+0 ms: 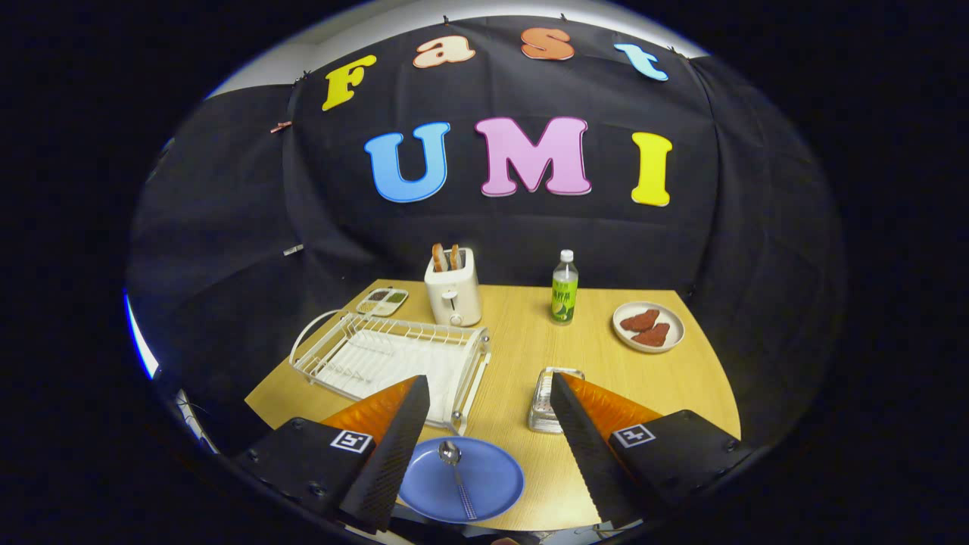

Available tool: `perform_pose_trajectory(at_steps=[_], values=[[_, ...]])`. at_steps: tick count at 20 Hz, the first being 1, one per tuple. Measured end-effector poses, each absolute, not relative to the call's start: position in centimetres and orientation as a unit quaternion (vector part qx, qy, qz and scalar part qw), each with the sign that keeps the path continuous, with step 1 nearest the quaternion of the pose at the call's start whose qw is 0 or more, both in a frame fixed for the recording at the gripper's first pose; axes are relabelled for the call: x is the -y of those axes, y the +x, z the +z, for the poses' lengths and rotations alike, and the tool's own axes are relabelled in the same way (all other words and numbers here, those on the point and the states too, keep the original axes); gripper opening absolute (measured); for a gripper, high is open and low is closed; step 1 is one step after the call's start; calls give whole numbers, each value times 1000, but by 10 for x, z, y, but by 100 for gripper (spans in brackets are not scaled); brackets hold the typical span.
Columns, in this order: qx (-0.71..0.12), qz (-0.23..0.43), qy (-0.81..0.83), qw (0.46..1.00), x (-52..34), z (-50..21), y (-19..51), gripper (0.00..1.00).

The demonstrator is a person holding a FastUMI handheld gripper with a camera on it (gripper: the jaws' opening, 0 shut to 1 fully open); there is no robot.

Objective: Take the plate from the dish rack, then take the spoon from the basket and place it into the plate.

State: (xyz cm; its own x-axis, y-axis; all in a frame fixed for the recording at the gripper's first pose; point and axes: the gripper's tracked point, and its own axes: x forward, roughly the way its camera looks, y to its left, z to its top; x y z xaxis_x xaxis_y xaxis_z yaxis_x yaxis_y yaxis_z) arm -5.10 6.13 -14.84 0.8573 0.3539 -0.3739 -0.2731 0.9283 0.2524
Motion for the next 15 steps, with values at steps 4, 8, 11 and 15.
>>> perform_pose_trajectory(at_steps=[4,8,11,15], values=[[-167,151,93,970,-44,-102,-37,98],[-134,132,89,978,-19,-70,-29,99],[-116,120,78,983,1,-53,-23,99],[-101,114,80,985,22,-36,-18,98]])
